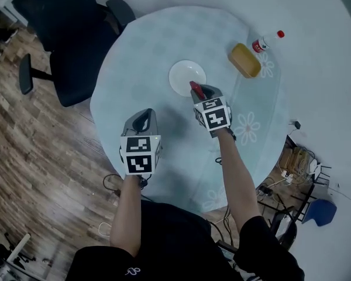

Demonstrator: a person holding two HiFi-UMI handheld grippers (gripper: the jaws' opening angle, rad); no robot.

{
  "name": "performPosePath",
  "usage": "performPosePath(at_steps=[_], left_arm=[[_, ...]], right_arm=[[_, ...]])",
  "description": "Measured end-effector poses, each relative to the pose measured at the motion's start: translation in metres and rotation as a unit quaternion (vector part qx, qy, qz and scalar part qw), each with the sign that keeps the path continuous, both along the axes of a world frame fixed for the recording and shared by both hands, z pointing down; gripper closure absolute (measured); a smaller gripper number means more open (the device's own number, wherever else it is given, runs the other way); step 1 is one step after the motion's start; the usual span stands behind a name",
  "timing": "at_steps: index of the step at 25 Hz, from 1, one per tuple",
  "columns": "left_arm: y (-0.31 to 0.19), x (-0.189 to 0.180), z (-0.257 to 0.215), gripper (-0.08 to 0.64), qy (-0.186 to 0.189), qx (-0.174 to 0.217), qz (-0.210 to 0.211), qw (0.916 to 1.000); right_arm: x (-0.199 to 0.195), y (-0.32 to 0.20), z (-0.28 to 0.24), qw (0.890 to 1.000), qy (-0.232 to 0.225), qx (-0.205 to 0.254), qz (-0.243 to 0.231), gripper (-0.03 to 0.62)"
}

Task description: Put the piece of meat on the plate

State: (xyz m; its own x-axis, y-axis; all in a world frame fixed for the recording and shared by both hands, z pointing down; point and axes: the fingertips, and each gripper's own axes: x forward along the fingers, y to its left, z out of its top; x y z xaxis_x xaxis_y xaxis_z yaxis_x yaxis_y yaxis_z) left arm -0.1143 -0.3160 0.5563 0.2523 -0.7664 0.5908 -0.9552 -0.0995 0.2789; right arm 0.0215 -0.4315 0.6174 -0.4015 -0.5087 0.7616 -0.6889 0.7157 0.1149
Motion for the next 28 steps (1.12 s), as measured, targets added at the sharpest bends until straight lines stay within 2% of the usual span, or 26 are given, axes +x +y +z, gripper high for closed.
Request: performPosePath(at_steps=[4,7,11,13,18,22,25,27,28], left_arm=[[-0.005,-0.008,0.009,0.56,0.0,-0.009,-0.007,0.9999],[-0.007,-0.011,0.014,0.561,0.001,-0.013,-0.007,0.9999],[-0.008,-0.011,0.019,0.561,0.0,-0.018,-0.004,0.9998],[-0.008,-0.009,0.017,0.56,0.0,-0.016,0.0,0.9999],[-0.005,-0.006,0.012,0.561,0.001,-0.011,0.008,0.9999],[-0.002,-0.004,0.0,0.561,0.0,0.001,0.013,0.9999],[0.0,-0.007,-0.012,0.56,-0.001,0.012,0.014,0.9998],[0.002,-0.008,-0.021,0.561,-0.002,0.022,0.016,0.9996],[0.003,-0.007,-0.026,0.56,-0.002,0.029,0.018,0.9994]], right_arm=[[-0.011,-0.036,0.011,0.993,0.097,0.037,-0.057,0.492],[-0.019,-0.054,0.021,0.984,0.147,0.058,-0.083,0.492],[-0.029,-0.059,0.031,0.974,0.185,0.082,-0.106,0.492],[-0.03,-0.058,0.031,0.974,0.183,0.084,-0.106,0.489],[-0.039,-0.041,0.036,0.98,0.154,0.05,-0.116,0.447],[-0.035,-0.028,0.032,0.991,0.103,0.025,-0.087,0.43],[-0.03,-0.018,0.003,0.999,0.014,0.037,-0.035,0.448],[-0.024,-0.011,-0.033,0.996,-0.061,0.059,0.017,0.463],[-0.018,-0.007,-0.053,0.992,-0.096,0.074,0.045,0.47]])
